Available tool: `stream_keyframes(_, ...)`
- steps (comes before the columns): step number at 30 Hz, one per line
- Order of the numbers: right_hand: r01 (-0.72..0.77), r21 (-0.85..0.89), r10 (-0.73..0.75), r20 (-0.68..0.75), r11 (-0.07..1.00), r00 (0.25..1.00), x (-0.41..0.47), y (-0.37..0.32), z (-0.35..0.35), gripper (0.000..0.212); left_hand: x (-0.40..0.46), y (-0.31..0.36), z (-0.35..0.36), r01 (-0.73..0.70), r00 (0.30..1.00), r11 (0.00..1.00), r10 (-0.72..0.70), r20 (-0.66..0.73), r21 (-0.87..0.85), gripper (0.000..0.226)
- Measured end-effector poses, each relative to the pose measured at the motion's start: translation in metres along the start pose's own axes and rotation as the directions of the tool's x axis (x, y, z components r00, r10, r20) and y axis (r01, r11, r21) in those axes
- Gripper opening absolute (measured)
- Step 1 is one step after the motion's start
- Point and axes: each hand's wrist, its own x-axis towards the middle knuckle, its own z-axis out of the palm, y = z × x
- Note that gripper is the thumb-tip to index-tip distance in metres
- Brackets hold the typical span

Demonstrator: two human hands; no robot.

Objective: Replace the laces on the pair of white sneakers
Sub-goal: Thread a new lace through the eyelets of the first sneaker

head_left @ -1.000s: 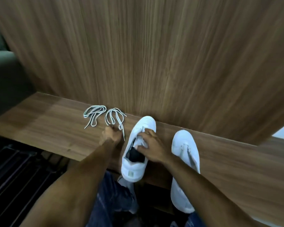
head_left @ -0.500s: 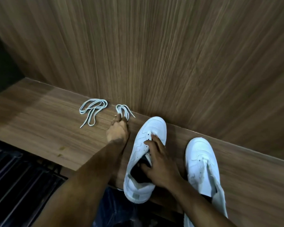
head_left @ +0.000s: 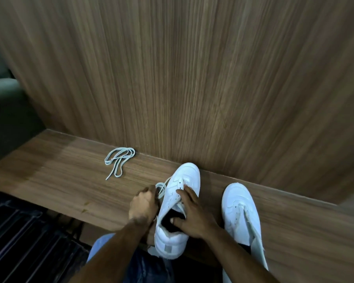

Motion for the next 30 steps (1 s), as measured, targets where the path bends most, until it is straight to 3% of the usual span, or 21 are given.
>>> stream_keyframes(3,-0.031,0.045,0.027,0.096,0.999,0.995,-0.009,-0.003,-0.010,0.094,-0.014,-0.004,-0.013,0.232,0.973,0.944,-0.224,0.060,-0.233,0.009)
stream_keyframes(6,-0.041,0.094,0.028,0.130,0.995,0.991,-0.026,-0.005,-0.027,0.089,-0.024,-0.004,-0.034,0.416,0.900,0.762,-0.425,0.103,-0.496,0.010)
stream_keyframes(9,-0.005,0.043,0.005,0.007,0.999,1.000,-0.047,0.001,-0.045,0.076,-0.026,0.021,-0.064,0.389,0.852,0.595,-0.523,0.030,-0.703,0.023)
stream_keyframes(14,-0.004,0.128,0.035,-0.245,0.992,0.969,-0.079,0.011,-0.078,0.048,-0.028,0.091,-0.109,0.082,0.960,0.454,-0.274,-0.052,-0.887,0.034)
stream_keyframes(16,-0.046,0.120,0.080,-0.293,0.992,0.953,-0.091,0.015,-0.087,0.042,-0.036,0.119,-0.119,0.045,0.984,0.398,-0.177,-0.028,-0.916,0.031)
stream_keyframes(20,-0.141,0.050,0.149,-0.265,0.989,0.953,-0.125,0.022,-0.085,0.048,-0.054,0.154,-0.109,0.059,0.994,0.392,-0.109,0.018,-0.918,0.026)
stream_keyframes(22,-0.169,-0.088,0.155,-0.151,0.982,0.976,-0.141,0.032,-0.073,0.075,-0.064,0.160,-0.090,0.106,0.988,0.396,-0.143,0.053,-0.912,0.025)
stream_keyframes(24,-0.182,-0.115,0.173,-0.081,0.977,0.982,-0.153,0.042,-0.059,0.090,-0.072,0.159,-0.064,0.170,0.975,0.394,-0.200,0.096,-0.903,0.022)
stream_keyframes(28,-0.217,-0.146,0.206,-0.082,0.965,0.975,-0.157,0.046,-0.045,0.110,-0.085,0.158,-0.029,0.332,0.925,0.345,-0.302,0.232,-0.878,0.019)
stream_keyframes(30,-0.239,-0.220,0.227,-0.079,0.946,0.971,-0.154,0.040,-0.041,0.107,-0.089,0.157,-0.022,0.372,0.904,0.327,-0.341,0.259,-0.868,0.019)
